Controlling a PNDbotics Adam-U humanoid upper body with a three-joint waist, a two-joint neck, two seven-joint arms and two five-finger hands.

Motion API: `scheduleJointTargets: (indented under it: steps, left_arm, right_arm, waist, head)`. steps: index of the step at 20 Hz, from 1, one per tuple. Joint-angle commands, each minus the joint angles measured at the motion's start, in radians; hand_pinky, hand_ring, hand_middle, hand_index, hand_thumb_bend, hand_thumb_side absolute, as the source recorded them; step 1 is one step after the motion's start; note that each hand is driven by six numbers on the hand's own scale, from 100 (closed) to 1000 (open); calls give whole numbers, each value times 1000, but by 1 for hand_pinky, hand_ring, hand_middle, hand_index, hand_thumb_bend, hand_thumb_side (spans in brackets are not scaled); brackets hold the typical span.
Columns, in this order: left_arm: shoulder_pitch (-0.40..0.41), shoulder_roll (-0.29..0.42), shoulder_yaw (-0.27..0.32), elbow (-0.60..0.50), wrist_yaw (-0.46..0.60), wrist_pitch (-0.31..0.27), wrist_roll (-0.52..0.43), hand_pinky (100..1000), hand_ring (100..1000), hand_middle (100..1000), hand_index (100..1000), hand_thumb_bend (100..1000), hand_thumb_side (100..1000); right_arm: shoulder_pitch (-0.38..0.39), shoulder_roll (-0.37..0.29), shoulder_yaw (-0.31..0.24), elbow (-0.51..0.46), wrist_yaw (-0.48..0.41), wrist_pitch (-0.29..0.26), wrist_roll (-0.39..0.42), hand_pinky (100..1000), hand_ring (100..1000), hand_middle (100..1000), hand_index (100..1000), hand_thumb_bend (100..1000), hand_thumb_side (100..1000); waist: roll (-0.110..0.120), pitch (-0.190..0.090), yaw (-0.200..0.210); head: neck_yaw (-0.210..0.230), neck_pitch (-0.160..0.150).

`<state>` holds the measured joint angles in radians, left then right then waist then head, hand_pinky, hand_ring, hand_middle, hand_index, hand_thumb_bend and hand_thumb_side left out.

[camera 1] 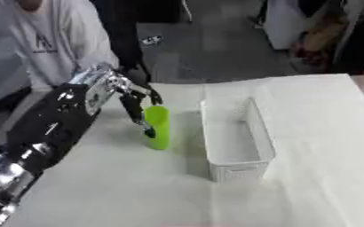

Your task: Pick up objects on the table and place them in the box.

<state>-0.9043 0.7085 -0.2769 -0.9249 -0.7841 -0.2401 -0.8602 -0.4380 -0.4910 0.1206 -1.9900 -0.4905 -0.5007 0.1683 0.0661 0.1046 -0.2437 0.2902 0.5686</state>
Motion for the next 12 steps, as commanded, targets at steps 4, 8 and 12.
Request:
scheduleJointTargets:
  steps: [4, 8, 12]
  left_arm:
    - [-29, 8, 18, 7, -30, -37, -47, 447, 505, 895, 995, 921, 595]
    - [-31, 3, 22, 20, -55, -35, -47, 431, 493, 882, 997, 919, 593]
    - [-32, -4, 22, 30, -71, -40, -47, 417, 483, 871, 994, 913, 591]
  right_arm:
    - [-18, -3, -8, -10, -6, 2, 2, 305, 454, 539, 670, 162, 619]
    - [-19, -3, -8, -10, -7, 3, 3, 305, 454, 538, 670, 161, 619]
    - [-20, -2, -8, -10, -9, 3, 4, 305, 454, 538, 670, 161, 619]
  waist:
    - [-2, -16, -3]
    - [-2, -16, -4]
    - [-2, -15, -5]
  head:
    - [7, -1]
    - [9, -1]
    - [9, 0]
